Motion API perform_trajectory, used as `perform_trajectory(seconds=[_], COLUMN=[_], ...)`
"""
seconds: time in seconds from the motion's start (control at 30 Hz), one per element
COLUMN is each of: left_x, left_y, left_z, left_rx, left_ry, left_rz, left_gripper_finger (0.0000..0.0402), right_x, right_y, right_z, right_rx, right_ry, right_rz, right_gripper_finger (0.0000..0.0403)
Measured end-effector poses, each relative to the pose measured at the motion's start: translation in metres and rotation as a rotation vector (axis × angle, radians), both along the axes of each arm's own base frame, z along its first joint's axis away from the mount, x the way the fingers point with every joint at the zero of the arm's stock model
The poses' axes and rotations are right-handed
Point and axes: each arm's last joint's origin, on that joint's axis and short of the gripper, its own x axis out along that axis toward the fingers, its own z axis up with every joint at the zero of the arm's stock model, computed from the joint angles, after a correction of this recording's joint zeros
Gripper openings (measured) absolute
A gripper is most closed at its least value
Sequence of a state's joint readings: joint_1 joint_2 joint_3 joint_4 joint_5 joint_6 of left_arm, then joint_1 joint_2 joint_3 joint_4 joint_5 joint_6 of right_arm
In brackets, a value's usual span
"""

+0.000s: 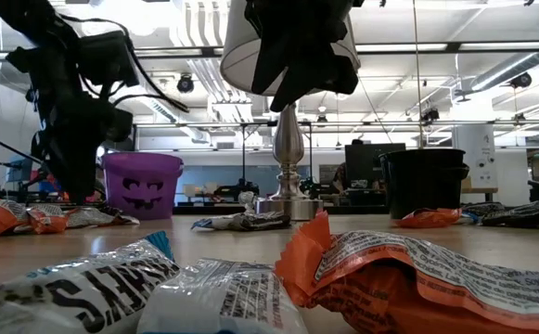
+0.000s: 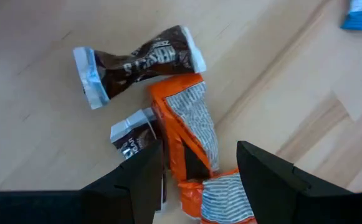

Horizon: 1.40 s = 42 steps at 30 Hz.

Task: Organize candy in baskets
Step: Put the orange chocolate bar into the black bucket

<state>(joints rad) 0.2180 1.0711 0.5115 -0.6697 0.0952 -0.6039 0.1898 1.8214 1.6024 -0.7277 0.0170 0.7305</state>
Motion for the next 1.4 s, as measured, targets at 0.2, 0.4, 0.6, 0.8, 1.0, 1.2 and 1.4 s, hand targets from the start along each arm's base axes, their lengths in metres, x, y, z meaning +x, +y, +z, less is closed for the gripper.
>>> perform_trajectory(seconds=[0.2,0.4,0.6,0.8,1.0,1.2,1.4], left_x=[0.0,0.006,0.011,0.009,0.005,0.003,0.003], left_y=[0.0,0.001,0.002,0.001,0.0,-0.002,-0.004], left_z=[-0.007,-0.015,-0.021,-0.019,-0.008,-0.003,0.002], left_rx=[-0.008,-0.004,-0.006,-0.032,-0.017,-0.034,-0.034], left_ry=[0.035,0.03,0.047,0.043,-0.026,-0.059,-0.092], left_rz=[0.0,-0.012,-0.016,-0.025,-0.027,-0.043,-0.075], left_gripper_finger=[0.0186,0.0186,0.0167,0.0117,0.0054,0.0014,0.0001], right_x=[0.0,0.0,0.0,0.0,0.0,0.0,0.0], right_y=[0.0,0.0,0.0,0.0,0.0,0.0,0.0], right_z=[0.0,0.0,0.0,0.0,0.0,0.0,0.0], right_rx=[-0.005,-0.009,-0.01,-0.013,-0.015,-0.019,-0.019], right_ry=[-0.001,-0.002,-0.002,-0.002,-0.003,-0.003,-0.004], right_rz=[0.008,0.015,0.017,0.021,0.024,0.029,0.029], right_gripper_finger=[0.0148,0.0148,0.0148,0.0148,0.0148,0.0148,0.0148])
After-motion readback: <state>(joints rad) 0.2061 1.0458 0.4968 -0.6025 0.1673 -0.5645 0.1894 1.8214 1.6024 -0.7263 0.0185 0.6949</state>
